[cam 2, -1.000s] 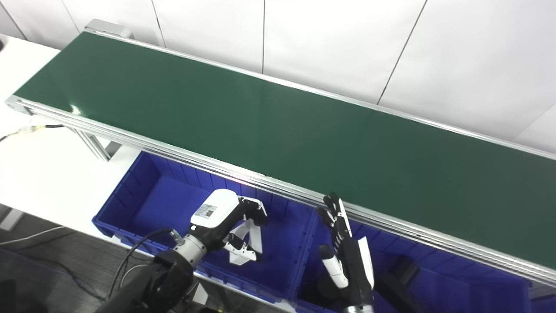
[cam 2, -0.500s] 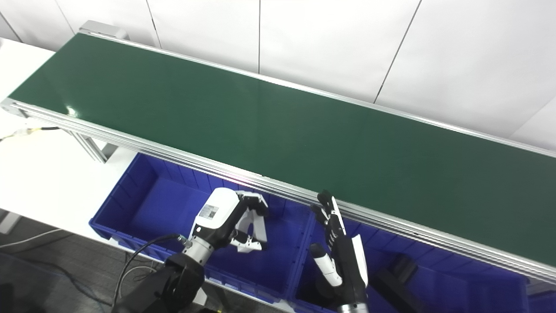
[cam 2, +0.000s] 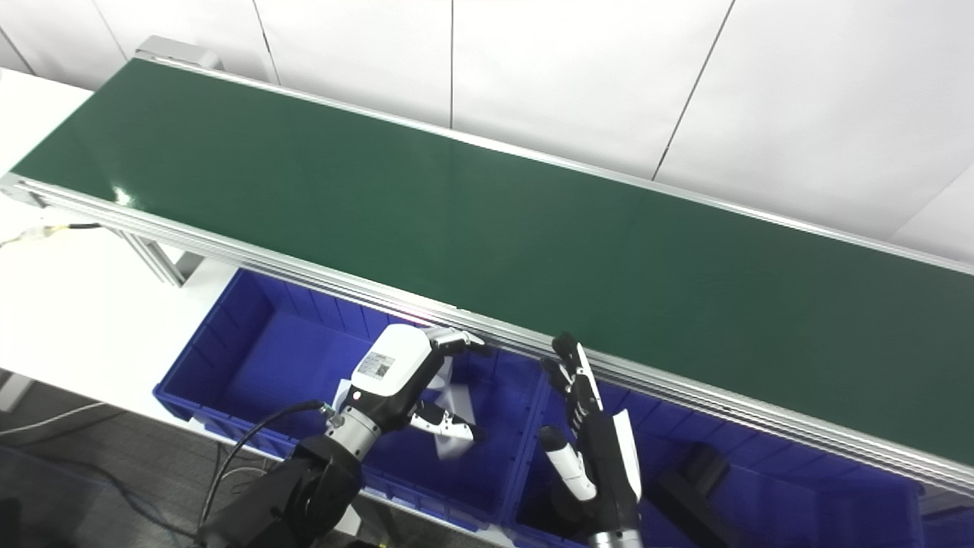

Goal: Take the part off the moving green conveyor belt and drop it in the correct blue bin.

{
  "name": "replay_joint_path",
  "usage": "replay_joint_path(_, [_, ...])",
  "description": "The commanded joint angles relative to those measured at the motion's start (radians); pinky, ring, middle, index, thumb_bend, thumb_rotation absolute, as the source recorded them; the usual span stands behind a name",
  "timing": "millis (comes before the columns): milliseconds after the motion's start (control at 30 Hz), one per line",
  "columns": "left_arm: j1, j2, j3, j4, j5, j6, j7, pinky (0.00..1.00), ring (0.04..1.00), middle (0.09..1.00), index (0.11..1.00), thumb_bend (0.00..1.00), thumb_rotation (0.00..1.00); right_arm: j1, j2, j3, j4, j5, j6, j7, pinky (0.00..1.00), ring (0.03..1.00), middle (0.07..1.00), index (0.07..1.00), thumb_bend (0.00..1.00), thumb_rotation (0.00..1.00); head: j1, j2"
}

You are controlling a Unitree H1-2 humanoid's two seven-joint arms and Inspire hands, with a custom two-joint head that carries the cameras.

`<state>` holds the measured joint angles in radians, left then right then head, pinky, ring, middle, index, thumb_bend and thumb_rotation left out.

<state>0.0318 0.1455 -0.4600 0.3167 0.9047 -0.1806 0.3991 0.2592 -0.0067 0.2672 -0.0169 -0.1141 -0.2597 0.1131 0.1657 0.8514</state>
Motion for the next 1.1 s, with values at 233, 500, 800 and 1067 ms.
replay_joint_path(233, [-0.014, 0.027, -0.007, -0.050, 0.005, -0.011, 0.008, 0.61, 0.669, 0.725, 0.747, 1.00, 0.46, -0.013, 0.010, 0.002, -0.025, 0.005, -0.008, 0.001, 0.91, 0.902, 0.962, 0.981, 0.81, 0.88, 0.009, -0.001])
replay_joint_path(500, [-0.007, 0.046, -0.010, -0.166, -0.027, -0.032, -0.073, 0.60, 0.672, 0.723, 0.747, 1.00, 0.44, -0.021, 0.004, -0.003, -0.013, 0.008, -0.019, 0.002, 0.91, 0.905, 0.963, 0.984, 0.80, 0.88, 0.029, 0.001])
replay_joint_path(800, [-0.014, 0.102, -0.045, -0.359, -0.021, -0.120, -0.158, 0.57, 0.640, 0.691, 0.709, 0.96, 0.49, -0.052, -0.027, -0.043, 0.022, 0.043, -0.045, 0.010, 0.88, 0.895, 0.949, 0.990, 0.80, 0.91, 0.111, 0.045])
replay_joint_path(1067, [0.009, 0.125, 0.011, -0.516, -0.172, -0.129, -0.280, 0.57, 0.651, 0.705, 0.730, 0.92, 0.57, -0.064, -0.008, -0.051, 0.050, 0.029, -0.052, -0.013, 0.95, 0.916, 0.951, 0.984, 0.82, 0.92, -0.218, 0.061])
